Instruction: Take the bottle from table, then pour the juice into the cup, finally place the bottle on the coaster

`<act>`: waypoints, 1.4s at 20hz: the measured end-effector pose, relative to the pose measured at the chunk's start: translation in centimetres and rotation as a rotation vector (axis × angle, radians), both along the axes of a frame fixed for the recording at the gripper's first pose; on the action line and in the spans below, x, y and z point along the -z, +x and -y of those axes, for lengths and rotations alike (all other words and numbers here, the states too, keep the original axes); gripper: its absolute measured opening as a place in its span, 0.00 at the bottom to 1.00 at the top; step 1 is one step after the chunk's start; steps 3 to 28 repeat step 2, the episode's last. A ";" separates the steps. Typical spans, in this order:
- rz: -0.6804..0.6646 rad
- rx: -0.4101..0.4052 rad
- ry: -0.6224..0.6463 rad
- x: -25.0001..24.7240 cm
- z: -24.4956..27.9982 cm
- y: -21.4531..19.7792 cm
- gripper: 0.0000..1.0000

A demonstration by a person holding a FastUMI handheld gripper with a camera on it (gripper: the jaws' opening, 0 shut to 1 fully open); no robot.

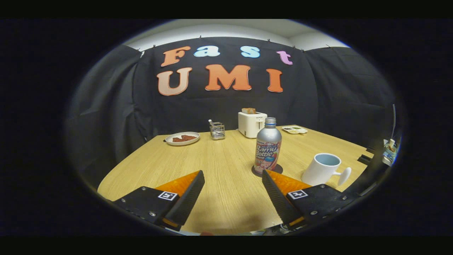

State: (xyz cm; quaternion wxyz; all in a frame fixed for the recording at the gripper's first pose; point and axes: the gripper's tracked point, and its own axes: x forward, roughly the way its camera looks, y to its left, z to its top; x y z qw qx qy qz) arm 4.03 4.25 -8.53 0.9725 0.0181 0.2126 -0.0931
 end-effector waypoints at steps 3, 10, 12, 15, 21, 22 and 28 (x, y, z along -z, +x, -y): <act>0.018 -0.041 -0.002 -0.5 -1.7 -0.7 0.97; 0.018 -0.041 -0.002 -0.5 -1.7 -0.7 0.97; 0.018 -0.041 -0.002 -0.5 -1.7 -0.7 0.97; 0.018 -0.041 -0.002 -0.5 -1.7 -0.7 0.97; 0.018 -0.041 -0.002 -0.5 -1.7 -0.7 0.97; 0.018 -0.041 -0.002 -0.5 -1.7 -0.7 0.97; 0.018 -0.041 -0.002 -0.5 -1.7 -0.7 0.97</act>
